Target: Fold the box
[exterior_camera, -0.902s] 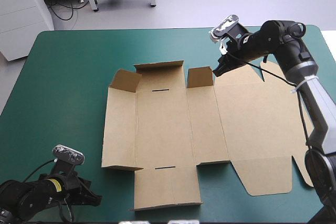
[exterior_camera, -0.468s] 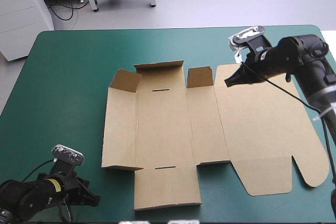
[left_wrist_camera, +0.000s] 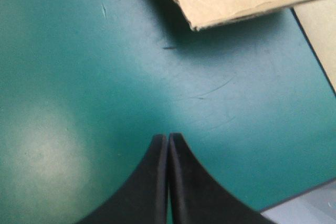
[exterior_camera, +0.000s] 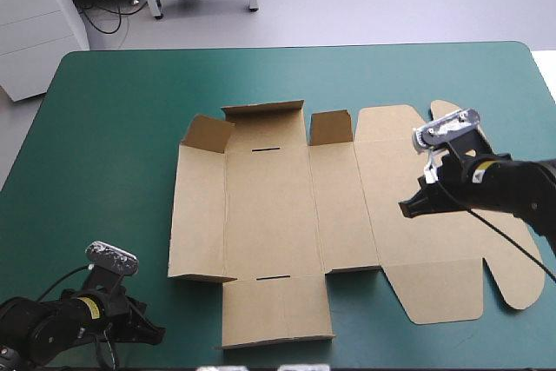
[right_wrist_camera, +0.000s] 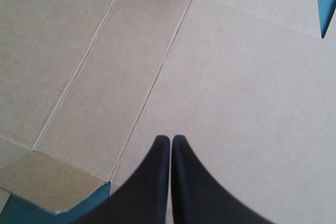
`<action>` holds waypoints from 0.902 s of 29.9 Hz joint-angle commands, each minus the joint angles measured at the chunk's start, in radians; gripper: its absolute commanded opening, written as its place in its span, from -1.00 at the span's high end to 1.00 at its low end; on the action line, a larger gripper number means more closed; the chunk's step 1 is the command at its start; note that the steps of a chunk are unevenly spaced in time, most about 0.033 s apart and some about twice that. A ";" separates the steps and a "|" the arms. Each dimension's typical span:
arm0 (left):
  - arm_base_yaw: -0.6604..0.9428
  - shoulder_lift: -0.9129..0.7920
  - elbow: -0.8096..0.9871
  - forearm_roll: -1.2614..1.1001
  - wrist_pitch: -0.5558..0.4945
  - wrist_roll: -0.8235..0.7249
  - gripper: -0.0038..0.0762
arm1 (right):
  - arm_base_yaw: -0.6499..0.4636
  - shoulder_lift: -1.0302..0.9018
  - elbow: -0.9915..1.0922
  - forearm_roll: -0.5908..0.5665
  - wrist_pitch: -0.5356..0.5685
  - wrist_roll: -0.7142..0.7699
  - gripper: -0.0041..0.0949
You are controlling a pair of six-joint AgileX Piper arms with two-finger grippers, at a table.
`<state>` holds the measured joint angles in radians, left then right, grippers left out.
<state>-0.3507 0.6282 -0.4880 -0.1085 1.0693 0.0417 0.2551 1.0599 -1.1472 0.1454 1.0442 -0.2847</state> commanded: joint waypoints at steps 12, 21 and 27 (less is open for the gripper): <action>-0.002 0.010 -0.438 0.024 0.101 -0.034 0.97 | -0.004 -0.338 0.248 -0.021 -0.048 0.043 0.93; -0.002 0.180 -0.543 -0.042 0.065 -0.042 0.08 | -0.004 -0.432 0.313 -0.029 -0.028 0.067 0.93; -0.002 0.300 -0.545 -0.067 -0.052 -0.048 -0.23 | -0.004 -0.491 0.314 -0.122 0.013 0.128 0.93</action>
<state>-0.3507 0.8859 -1.0011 -0.1407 1.1152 0.0066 0.2551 0.5897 -0.8095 0.0711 1.0804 -0.1906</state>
